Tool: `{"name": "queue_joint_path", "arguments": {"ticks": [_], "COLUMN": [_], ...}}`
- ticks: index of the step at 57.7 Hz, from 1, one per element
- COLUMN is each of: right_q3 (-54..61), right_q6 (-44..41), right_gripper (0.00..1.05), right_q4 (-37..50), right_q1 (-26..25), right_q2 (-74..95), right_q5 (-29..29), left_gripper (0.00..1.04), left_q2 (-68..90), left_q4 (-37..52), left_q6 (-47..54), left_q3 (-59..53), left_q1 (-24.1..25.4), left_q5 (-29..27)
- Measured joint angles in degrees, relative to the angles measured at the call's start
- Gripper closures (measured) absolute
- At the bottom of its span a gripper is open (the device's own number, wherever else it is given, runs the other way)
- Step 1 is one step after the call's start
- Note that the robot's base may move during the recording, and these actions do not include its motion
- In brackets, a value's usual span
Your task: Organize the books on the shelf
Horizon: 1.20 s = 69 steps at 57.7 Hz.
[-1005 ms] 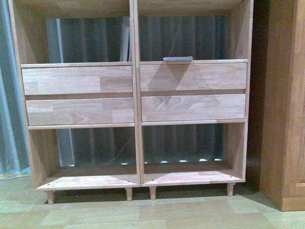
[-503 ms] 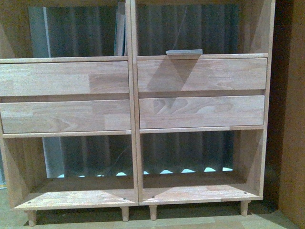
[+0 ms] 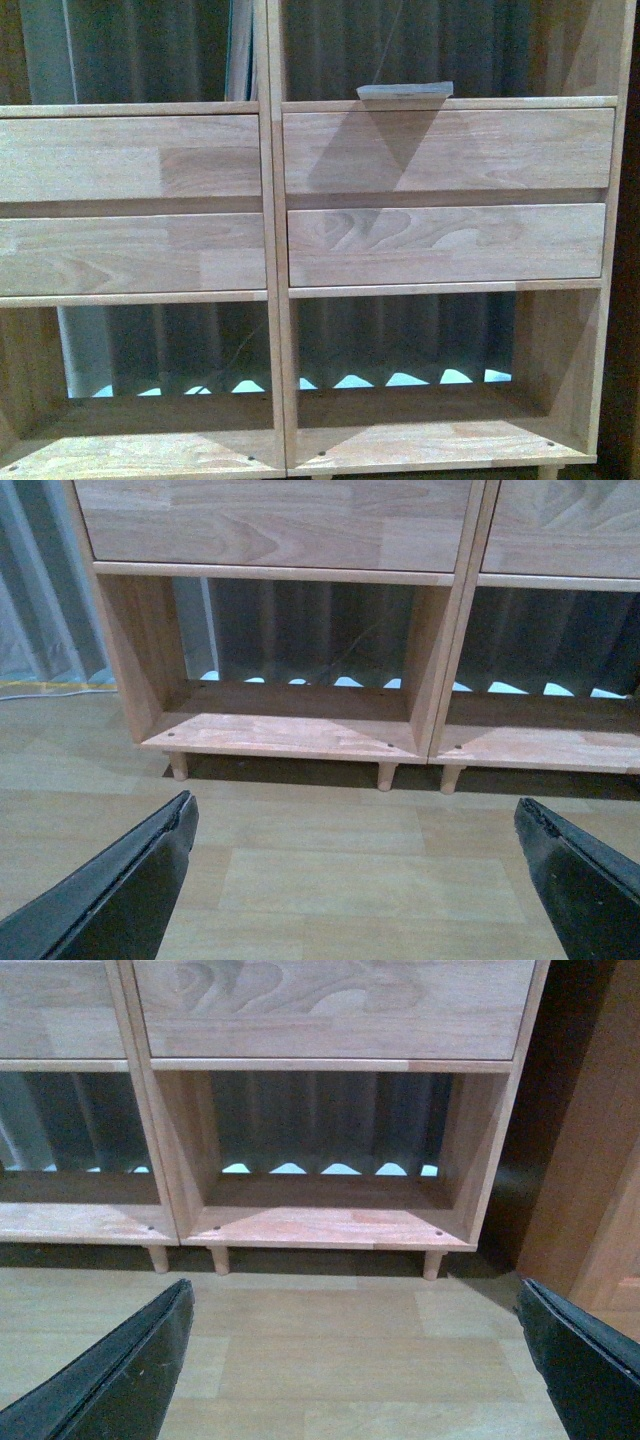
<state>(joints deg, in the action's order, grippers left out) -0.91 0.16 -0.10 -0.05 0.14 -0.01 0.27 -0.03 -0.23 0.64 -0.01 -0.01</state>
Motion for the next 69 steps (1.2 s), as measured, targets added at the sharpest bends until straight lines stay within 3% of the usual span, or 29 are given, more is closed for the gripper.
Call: {"name": "queue_joint_path", "arguments": {"ticks": [69], "right_q3": [0.00], "right_q6": [0.00], "right_gripper": [0.07], "right_q4": [0.00], "right_q1": [0.00], "right_q2": [0.00], "right_q5": [0.00], "left_gripper": [0.07], "left_q2": [0.02], "left_q4": [0.00], "left_q6": [0.00], "left_q3": [0.00], "left_q1": [0.00], "left_q5": [0.02]}}
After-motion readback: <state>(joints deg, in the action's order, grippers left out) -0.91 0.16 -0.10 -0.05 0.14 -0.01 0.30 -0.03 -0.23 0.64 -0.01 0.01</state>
